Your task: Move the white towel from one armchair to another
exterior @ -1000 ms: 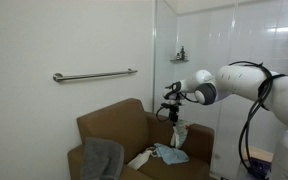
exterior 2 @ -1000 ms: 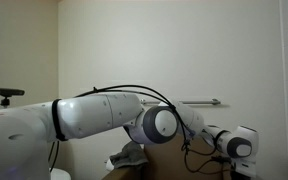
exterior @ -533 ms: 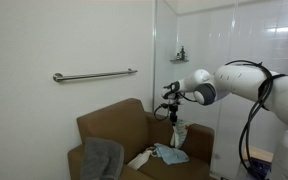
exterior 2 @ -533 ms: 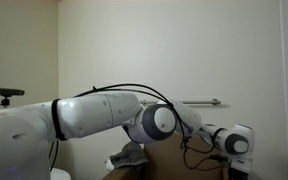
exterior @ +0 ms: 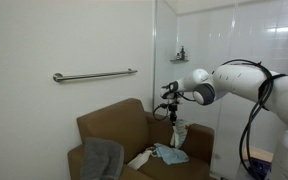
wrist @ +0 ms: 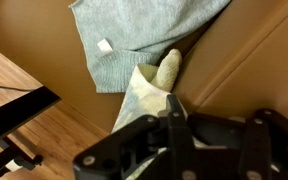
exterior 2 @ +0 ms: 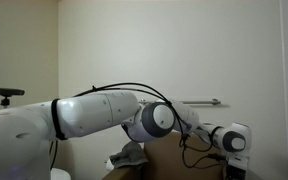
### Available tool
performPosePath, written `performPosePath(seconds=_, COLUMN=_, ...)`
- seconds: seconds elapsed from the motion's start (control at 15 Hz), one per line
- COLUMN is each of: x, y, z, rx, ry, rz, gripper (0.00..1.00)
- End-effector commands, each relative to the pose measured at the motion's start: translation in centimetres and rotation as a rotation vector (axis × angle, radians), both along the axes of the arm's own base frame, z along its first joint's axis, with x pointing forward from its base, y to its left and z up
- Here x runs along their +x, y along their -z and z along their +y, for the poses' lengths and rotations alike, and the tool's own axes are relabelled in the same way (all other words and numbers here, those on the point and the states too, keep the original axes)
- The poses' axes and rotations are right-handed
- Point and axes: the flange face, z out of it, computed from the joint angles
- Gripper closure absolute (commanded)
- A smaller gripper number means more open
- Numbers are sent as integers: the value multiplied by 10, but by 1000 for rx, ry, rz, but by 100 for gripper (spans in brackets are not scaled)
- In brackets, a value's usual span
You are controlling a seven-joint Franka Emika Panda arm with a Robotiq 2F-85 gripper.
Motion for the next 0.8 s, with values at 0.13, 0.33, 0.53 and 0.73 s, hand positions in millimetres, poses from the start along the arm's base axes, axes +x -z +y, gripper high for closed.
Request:
performPosePath(seconds=0.13, x=-9, y=-7, z=0, rx=9, ry=-29, rz=3, gripper=97)
performPosePath(seconds=0.33, x=-15, y=-20, z=5, rx=15, ry=-70, rz=-4, gripper=96)
performPosePath(seconds=0.53, x=-24, y=-28, z=9, rx=16, ry=-93, rz=2, gripper=96)
performPosePath(seconds=0.73, x=-35, y=-41, z=9, rx=8, ry=-93, rz=-17, gripper=96)
